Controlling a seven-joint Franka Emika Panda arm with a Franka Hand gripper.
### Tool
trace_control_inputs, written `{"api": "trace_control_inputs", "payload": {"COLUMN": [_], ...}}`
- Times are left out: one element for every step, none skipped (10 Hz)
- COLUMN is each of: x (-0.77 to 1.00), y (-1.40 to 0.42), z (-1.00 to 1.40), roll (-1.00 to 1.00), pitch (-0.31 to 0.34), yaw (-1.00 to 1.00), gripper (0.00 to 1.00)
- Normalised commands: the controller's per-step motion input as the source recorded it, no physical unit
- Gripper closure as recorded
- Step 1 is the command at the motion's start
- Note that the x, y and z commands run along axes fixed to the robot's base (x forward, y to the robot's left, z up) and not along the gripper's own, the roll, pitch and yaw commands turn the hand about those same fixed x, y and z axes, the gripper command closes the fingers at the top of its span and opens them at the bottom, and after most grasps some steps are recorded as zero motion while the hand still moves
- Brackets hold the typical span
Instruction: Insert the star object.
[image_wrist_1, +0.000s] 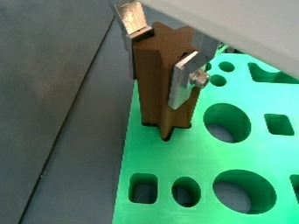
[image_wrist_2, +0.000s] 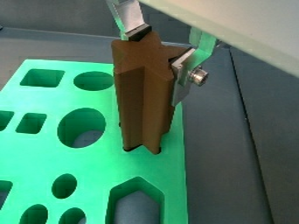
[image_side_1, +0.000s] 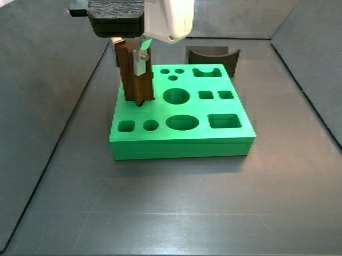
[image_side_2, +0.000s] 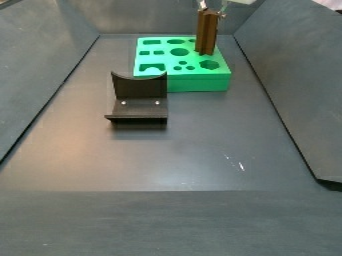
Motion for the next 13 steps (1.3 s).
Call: {"api": "trace_control_inputs", "payload": {"x": [-0.05, -0.08, -0.05, 0.15, 0.39, 0.32, 0.03, 0.00, -0.35, -0.51, -0.48, -0.30, 0.00], "y": [-0.04, -0.07, -0.10, -0.03, 0.00, 0.00, 0.04, 0.00, 0.05, 0.03, 0.00, 0.00, 0.00], "z": [-0.52, -0.53, -0.55, -0.59, -0.50, -0.30, -0.20, -0.31, -0.27, -0.15, -0.16, -0.26, -0.46], "roll": [0.09, 0.09, 0.04, -0.01, -0.01, 0.00, 0.00, 0.02, 0.00, 0.00, 0.00, -0.03, -0.10], "pitch": [-0.057, -0.079, -0.070, 0.000, 0.006, 0.054, 0.041, 0.000, -0.001, 0.000, 0.000, -0.014, -0.049], "yaw": [0.39, 0.46, 0.46, 0.23, 0.00, -0.09, 0.00, 0.00, 0.00, -0.03, -0.05, -0.03, -0.07], "gripper": [1.00, 1.00, 1.00, 1.00, 1.00, 1.00, 1.00, 1.00, 1.00, 1.00, 1.00, 1.00, 1.00]}}
